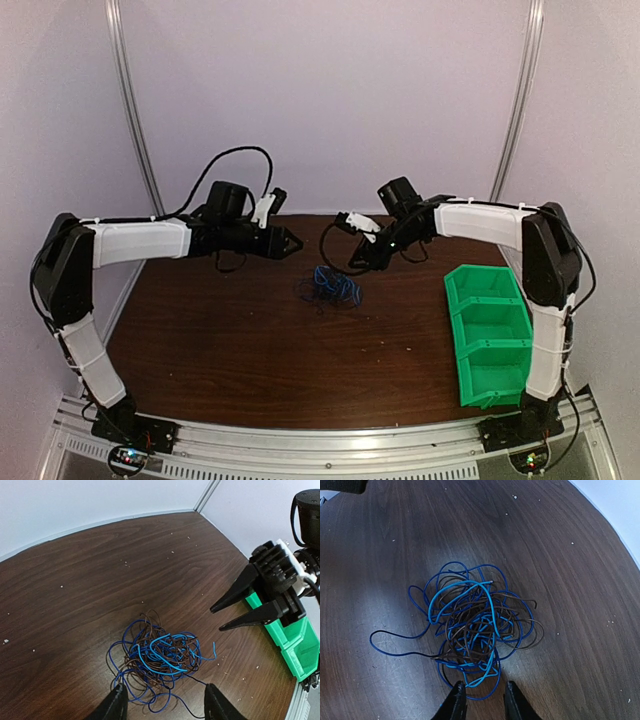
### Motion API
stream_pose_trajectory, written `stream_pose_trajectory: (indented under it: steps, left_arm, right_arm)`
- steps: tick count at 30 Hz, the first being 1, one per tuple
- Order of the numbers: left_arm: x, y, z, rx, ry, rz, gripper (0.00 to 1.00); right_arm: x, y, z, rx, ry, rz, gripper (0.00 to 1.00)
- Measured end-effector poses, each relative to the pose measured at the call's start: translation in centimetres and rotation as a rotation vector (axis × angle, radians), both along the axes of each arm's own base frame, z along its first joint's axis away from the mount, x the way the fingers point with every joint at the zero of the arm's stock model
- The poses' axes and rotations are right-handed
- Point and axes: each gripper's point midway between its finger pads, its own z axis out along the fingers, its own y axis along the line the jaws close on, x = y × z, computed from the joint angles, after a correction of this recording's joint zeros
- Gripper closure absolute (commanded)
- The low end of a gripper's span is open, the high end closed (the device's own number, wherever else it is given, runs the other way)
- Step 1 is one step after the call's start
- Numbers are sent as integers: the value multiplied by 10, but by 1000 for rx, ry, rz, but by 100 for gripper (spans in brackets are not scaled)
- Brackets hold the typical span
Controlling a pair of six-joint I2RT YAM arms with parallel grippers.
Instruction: Untangle the cables
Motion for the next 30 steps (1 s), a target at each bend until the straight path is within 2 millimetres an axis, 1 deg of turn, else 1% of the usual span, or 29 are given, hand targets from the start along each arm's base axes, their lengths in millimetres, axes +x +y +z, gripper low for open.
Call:
stream_pose_trajectory:
  steps: [3,6,10,15,21,24,27,30]
  left_arm:
    - [0,-1,-1,-4,11,-3,46]
    - [-2,-1,-2,-7,22,-3,46]
    - [-3,-1,-3,-6,38,0,46]
    - [-4,-1,-5,-4,51,3,46]
    - [-3,-1,-2,-8,58,7,46]
    - [-3,-1,-3,-7,64,9,46]
    - [-3,0,-5,-3,68,9,46]
    - [-3,0,-5,-2,69,11,46]
  right_arm:
    - [4,8,-10,-6,17,19,72]
    - [5,11,-15,-16,28,36,73]
    - [4,17,-16,-20,31,72,73]
    - [-4,21,-19,-26,44,107,73]
    - [2,27,-31,-36,60,115,76]
    - [6,29,-38,-41,69,115,79]
    - [8,30,-45,-46,78,114,86]
    - [9,31,-48,-47,85,110,100]
